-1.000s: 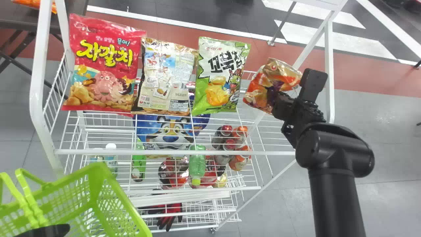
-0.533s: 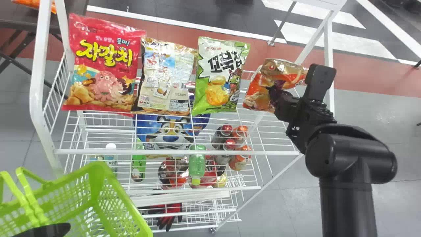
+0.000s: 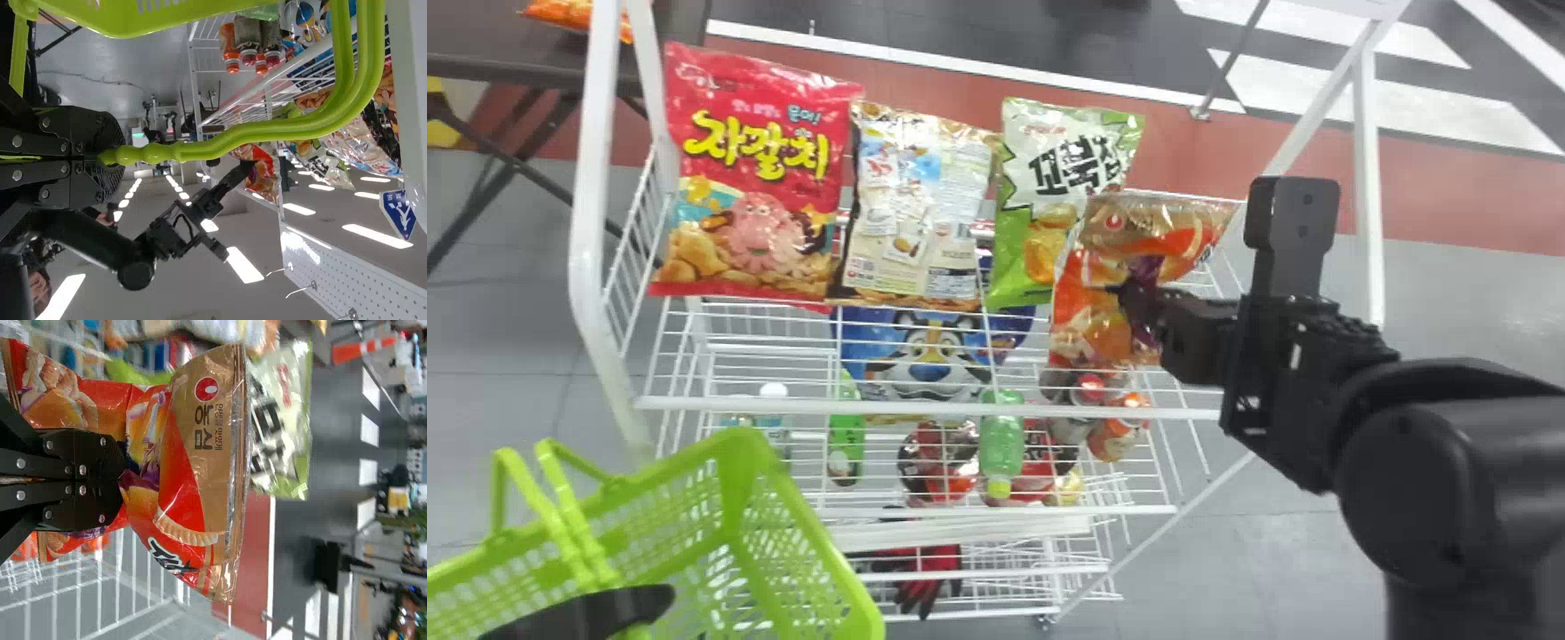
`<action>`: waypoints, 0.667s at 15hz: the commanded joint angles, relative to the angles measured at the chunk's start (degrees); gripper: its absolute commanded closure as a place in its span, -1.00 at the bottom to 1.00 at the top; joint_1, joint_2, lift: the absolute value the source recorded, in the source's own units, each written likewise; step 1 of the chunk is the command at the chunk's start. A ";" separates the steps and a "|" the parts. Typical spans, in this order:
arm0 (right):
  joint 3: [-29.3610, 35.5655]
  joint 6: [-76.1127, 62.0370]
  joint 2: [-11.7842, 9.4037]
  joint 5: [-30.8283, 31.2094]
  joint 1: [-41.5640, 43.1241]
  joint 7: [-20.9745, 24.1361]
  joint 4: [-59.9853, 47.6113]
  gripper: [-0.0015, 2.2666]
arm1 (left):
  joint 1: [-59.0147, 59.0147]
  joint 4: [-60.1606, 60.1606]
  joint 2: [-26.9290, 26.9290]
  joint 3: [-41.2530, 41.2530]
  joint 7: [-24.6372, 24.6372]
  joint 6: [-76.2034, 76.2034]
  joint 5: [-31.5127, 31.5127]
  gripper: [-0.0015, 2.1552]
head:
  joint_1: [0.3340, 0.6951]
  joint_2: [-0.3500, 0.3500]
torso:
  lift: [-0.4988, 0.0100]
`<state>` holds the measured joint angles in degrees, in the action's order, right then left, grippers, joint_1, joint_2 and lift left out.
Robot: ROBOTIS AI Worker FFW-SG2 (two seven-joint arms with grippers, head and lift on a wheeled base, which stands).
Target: Hold basket handle with left hand then pick Saewookkang with right hand and place into basket
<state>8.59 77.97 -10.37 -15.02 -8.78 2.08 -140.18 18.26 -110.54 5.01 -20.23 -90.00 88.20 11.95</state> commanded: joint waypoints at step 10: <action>-25.64 8.83 0.35 -4.75 -5.46 -1.73 -2.55 0.98 | -0.33 0.33 0.00 0.11 -0.57 1.83 0.09 1.00 | 1.00 0.16 | 0.89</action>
<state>-12.65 89.09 -10.19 -20.01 -13.59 0.25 -145.53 17.97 -110.23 5.01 -20.06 -90.00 88.20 12.04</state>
